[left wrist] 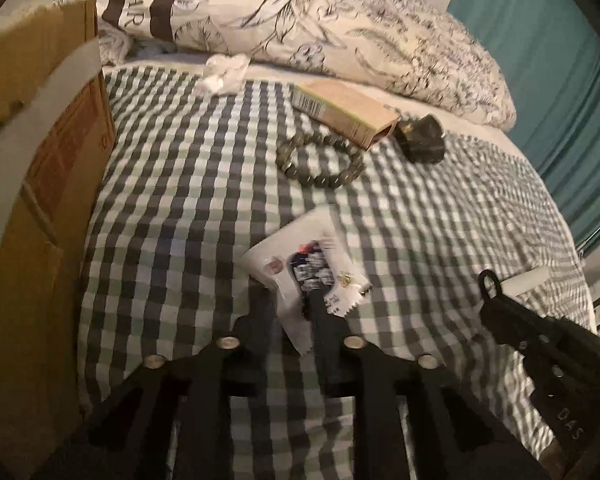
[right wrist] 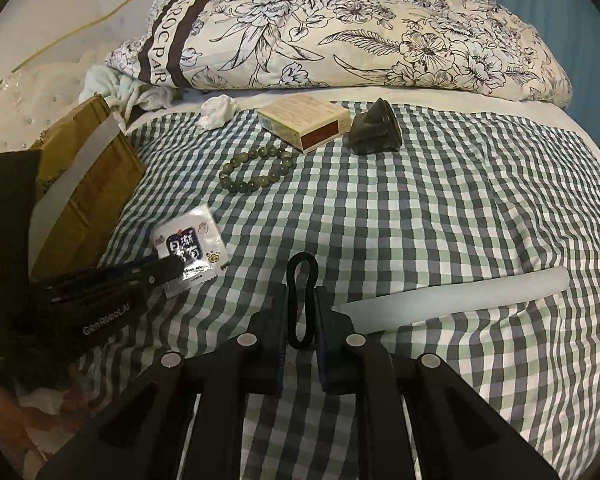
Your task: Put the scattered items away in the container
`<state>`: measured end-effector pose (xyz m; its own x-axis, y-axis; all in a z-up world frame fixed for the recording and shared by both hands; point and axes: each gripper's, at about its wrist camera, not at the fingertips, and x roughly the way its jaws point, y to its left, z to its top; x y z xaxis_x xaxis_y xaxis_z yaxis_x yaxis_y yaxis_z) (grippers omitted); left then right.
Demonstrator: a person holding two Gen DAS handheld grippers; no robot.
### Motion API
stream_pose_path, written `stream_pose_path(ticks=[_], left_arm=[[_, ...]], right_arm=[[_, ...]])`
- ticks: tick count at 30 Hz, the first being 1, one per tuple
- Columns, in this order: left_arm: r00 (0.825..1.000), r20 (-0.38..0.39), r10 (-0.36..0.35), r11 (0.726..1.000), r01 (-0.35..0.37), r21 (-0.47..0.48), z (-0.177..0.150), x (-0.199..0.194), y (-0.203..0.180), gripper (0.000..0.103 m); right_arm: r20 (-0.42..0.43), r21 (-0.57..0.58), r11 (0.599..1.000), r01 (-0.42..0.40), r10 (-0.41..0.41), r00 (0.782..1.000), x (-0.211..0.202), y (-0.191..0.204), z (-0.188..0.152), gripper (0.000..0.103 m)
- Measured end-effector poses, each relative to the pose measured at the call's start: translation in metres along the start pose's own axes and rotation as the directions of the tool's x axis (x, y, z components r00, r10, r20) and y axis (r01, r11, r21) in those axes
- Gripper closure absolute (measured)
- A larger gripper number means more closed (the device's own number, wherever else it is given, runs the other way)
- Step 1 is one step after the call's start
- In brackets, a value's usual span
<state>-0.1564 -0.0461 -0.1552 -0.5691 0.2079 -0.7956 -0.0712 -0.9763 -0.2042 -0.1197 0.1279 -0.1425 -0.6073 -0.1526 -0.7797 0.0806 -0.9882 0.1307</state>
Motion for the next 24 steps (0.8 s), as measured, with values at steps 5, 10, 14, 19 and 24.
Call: stream_pose_path(ticks=[5,10,14,19,24], left_arm=[[1.000,0.003,0.003,1.000,-0.003,0.027,0.001,0.004,-0.006,0.025],[0.999,-0.048,0.010,1.000,-0.010,-0.014,0.008,0.029,-0.008,0.018],[0.999,-0.051,0.001,1.000,-0.002,-0.005,0.016,0.039,-0.021,0.015],[0.997,-0.033,0.074,0.991,-0.070,0.113,0.015,0.040,-0.035,0.086],[1.000,-0.014,0.019,0.994,-0.018,0.103,0.010,0.018,-0.033,0.099]], right_arm=[[-0.003,0.013,1.000,-0.005,0.005,1.000,0.001,-0.002,-0.001,0.091],[0.004,0.000,1.000,0.004,-0.004,1.000,-0.001,-0.001,0.000,0.091],[-0.005,0.011,1.000,0.022,-0.022,1.000,0.001,-0.006,-0.001,0.091],[-0.009,0.025,0.999,0.036,-0.036,0.999,0.000,-0.015,0.000,0.091],[0.007,0.030,0.999,0.028,-0.028,1.000,-0.007,-0.014,0.000,0.091]])
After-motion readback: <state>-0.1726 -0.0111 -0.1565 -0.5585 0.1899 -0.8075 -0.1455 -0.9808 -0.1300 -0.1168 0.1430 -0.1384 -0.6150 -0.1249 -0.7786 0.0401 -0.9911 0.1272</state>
